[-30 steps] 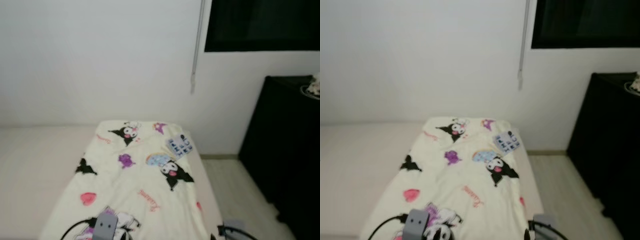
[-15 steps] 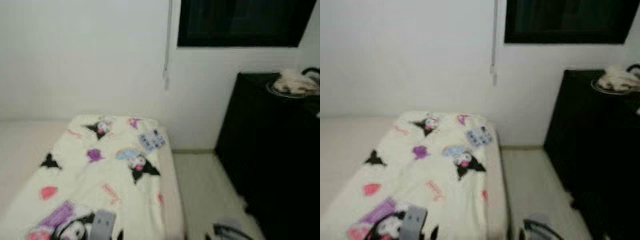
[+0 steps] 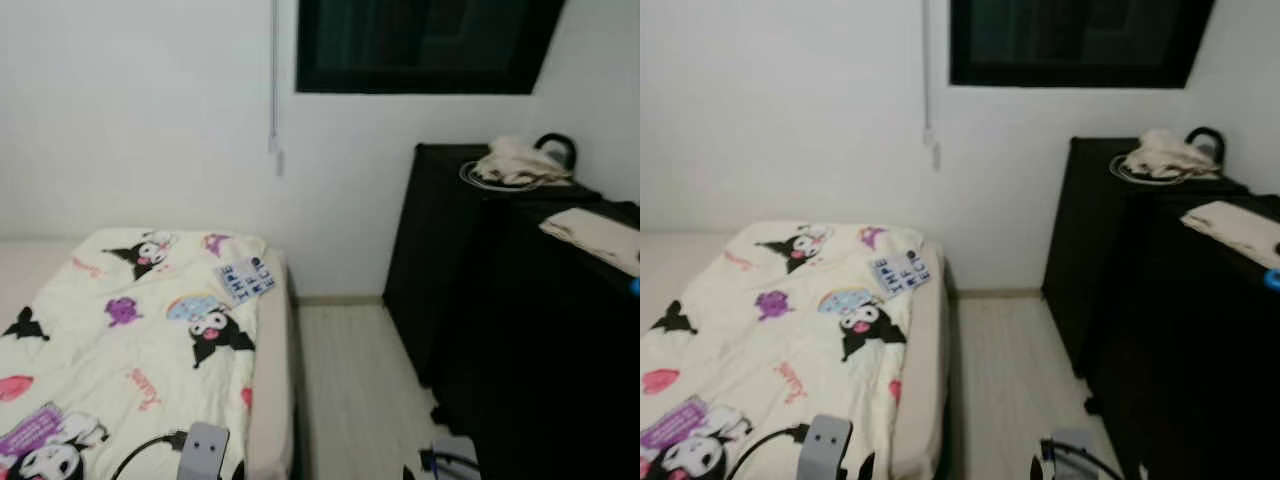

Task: Clean up the room

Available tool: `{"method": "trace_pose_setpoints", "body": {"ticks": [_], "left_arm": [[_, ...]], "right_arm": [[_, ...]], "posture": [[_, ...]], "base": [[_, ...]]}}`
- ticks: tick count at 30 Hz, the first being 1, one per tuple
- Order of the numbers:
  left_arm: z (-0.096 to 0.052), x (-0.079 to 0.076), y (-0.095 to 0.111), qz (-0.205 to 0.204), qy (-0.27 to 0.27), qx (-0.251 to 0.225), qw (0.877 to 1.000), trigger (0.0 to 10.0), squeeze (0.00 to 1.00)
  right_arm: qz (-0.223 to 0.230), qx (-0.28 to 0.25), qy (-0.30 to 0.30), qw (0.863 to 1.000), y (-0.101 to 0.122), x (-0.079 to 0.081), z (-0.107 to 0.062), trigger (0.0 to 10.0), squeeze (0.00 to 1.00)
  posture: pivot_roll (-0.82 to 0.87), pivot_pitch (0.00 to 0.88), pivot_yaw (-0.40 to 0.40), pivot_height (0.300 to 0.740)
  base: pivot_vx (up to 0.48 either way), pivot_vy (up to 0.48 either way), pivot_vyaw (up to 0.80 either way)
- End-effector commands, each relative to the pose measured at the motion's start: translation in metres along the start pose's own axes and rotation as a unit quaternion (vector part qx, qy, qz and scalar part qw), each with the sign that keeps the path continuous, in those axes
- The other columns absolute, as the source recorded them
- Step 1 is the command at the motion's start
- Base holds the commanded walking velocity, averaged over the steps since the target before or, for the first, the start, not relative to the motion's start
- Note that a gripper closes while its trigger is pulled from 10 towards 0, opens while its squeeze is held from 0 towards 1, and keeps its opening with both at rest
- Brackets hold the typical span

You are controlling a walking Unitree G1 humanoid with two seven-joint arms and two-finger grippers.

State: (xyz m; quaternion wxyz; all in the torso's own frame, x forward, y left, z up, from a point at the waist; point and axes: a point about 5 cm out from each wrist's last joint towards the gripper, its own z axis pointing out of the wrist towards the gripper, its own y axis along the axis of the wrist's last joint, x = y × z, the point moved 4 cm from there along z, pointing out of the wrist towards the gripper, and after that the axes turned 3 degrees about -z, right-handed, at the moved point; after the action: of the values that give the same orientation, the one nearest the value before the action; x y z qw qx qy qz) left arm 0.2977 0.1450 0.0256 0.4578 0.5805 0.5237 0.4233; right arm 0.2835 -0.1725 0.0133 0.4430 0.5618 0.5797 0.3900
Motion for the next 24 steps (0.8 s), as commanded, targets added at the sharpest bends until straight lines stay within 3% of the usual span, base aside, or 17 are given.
{"method": "trace_pose_setpoints", "body": {"ticks": [1, 10, 24], "left_arm": [[-0.0037, -0.0014, -0.0082, 0.001, -0.002, 0.015, 1.000, 10.0, 0.00], [-0.0030, -0.0017, -0.0078, 0.002, -0.003, 0.015, 1.000, 10.0, 0.00], [-0.0018, 0.0025, -0.0065, -0.014, -0.004, 0.018, 1.000, 10.0, 0.00]], "right_arm": [[0.001, 0.012, -0.004, 1.000, -0.0075, -0.0032, -0.0036, 10.0, 0.00], [0.000, 0.012, -0.003, 1.000, -0.0069, -0.0033, -0.0030, 10.0, 0.00], [-0.001, 0.014, -0.005, 1.000, -0.0061, -0.0059, -0.0014, 10.0, 0.00]], "posture": [[-0.01, 0.122, -0.018, 0.740], [-0.01, 0.125, -0.018, 0.740], [-0.02, 0.131, -0.020, 0.740]], "base": [[0.000, -0.442, 0.00], [0.000, -0.362, 0.00], [0.000, 0.000, 0.00]]}}
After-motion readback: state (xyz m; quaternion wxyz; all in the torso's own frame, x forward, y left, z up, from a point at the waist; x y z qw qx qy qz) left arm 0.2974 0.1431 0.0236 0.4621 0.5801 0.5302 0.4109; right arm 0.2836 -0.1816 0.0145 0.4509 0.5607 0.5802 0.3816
